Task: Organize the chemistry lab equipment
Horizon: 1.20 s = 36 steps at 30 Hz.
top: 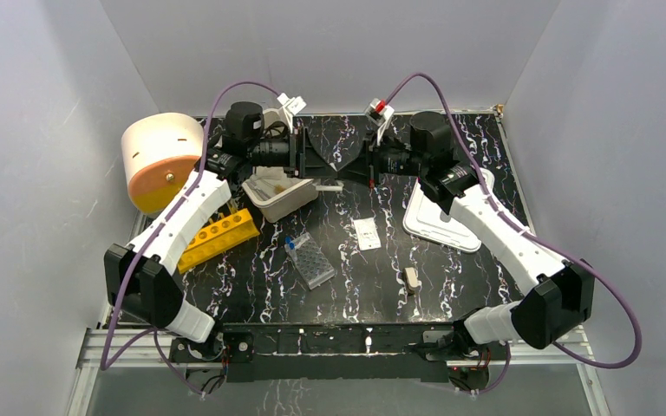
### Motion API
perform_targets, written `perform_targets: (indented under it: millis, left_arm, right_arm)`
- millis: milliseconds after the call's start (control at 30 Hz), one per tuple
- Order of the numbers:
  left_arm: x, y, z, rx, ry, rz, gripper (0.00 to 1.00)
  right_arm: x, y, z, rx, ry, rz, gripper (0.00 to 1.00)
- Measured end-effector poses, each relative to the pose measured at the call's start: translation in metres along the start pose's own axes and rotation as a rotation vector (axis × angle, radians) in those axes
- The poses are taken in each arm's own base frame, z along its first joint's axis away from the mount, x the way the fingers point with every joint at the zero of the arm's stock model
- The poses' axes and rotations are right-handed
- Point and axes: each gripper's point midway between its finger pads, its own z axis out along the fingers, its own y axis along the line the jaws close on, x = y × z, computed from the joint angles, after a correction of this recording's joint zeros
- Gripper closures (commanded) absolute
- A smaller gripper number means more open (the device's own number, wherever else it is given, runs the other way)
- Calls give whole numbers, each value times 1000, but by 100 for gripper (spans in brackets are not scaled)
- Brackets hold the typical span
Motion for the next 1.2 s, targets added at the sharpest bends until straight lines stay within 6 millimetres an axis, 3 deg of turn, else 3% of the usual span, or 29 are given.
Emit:
perform_targets:
  millis: [167, 467, 733, 1200]
  left_arm:
    - [11, 4, -1, 6, 26, 8, 51]
    - [11, 5, -11, -9, 24, 27, 59]
    - [1, 7, -25, -20, -13, 25, 80]
    - [9, 0, -25, 35, 16, 12, 71]
  right_arm:
    - [4, -5, 5, -3, 9, 9, 100]
    - [5, -10, 7, 12, 13, 13, 100]
    - [5, -11, 7, 16, 11, 12, 100]
    - [9, -13, 11, 2, 20, 26, 100]
